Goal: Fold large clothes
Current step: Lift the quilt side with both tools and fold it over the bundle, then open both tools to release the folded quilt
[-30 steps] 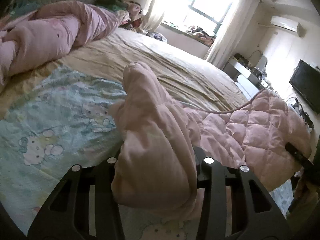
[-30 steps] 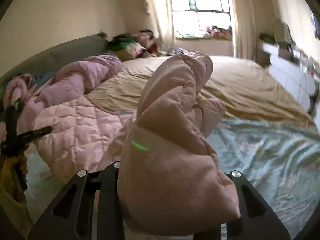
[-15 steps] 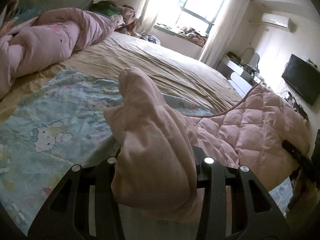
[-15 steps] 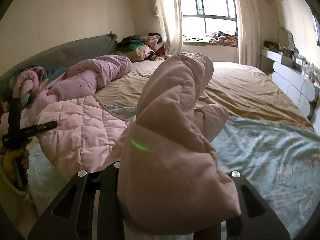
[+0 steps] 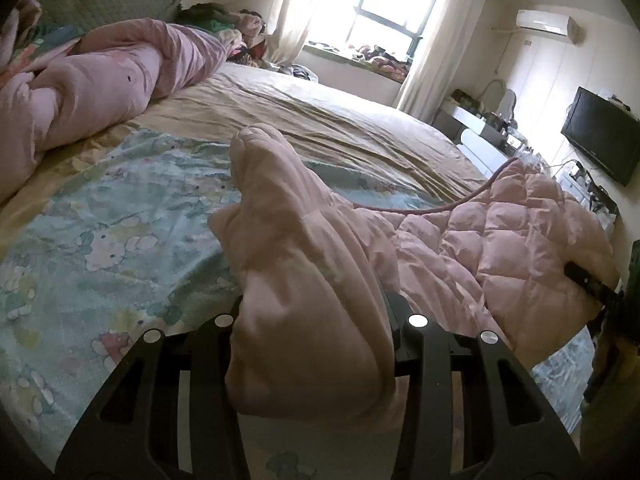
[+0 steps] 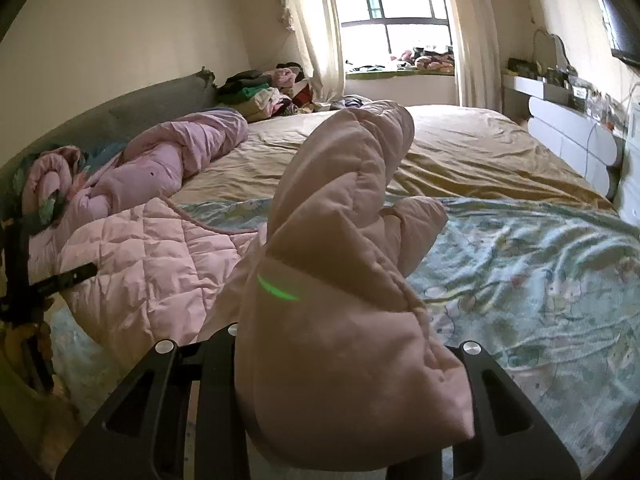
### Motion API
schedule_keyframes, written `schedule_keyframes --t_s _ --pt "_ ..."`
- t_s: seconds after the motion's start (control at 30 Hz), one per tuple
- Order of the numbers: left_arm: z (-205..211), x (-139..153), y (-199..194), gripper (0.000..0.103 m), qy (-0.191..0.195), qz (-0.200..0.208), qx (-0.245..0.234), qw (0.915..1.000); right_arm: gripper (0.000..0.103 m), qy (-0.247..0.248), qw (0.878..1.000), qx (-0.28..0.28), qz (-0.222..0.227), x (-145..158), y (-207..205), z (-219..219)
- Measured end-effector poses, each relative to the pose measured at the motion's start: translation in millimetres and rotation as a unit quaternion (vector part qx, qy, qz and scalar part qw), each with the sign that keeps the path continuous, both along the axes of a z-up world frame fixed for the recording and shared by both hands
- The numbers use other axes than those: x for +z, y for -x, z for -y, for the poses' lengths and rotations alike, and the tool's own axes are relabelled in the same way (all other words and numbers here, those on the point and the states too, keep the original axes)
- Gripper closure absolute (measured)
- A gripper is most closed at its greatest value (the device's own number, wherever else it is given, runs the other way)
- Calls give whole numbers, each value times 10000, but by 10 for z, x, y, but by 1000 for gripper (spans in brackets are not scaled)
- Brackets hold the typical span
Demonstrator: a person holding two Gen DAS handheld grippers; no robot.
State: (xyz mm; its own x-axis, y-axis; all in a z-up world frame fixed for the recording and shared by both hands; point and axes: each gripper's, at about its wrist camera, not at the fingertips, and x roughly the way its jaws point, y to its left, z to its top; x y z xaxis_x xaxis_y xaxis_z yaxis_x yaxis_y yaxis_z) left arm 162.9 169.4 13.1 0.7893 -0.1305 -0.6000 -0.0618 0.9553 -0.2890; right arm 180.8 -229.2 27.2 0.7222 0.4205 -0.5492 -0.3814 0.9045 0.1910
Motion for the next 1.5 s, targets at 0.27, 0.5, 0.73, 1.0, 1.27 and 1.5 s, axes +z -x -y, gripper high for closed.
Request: schedule_keyframes --t_s 0.27,0.5,0.73,1.0,1.27,1.5 --pt "-20 -46 96 69 -43 -25 20 10000 73 -87 9999 -103 -58 -38 85 77" --pt "3 -96 130 69 -130 -114 51 9998 73 -161 9994 -268 -149 -107 67 134" --pt "-25 -190 117 68 -188 -257 99 9994 73 -376 9966 -595 -428 -328 7 328" --pt "-33 -348 69 64 -244 -498 197 9983 69 -730 9832 -1174 -1194 -829 -146 638" --pt "-71 -536 40 45 -305 -873 442 9947 30 -848 9635 -1675 -1907 -1149 -212 766" --pt "-86 -433 170 10 -407 -908 620 9931 12 -723 9633 -2086 -1527 -787 26 898"
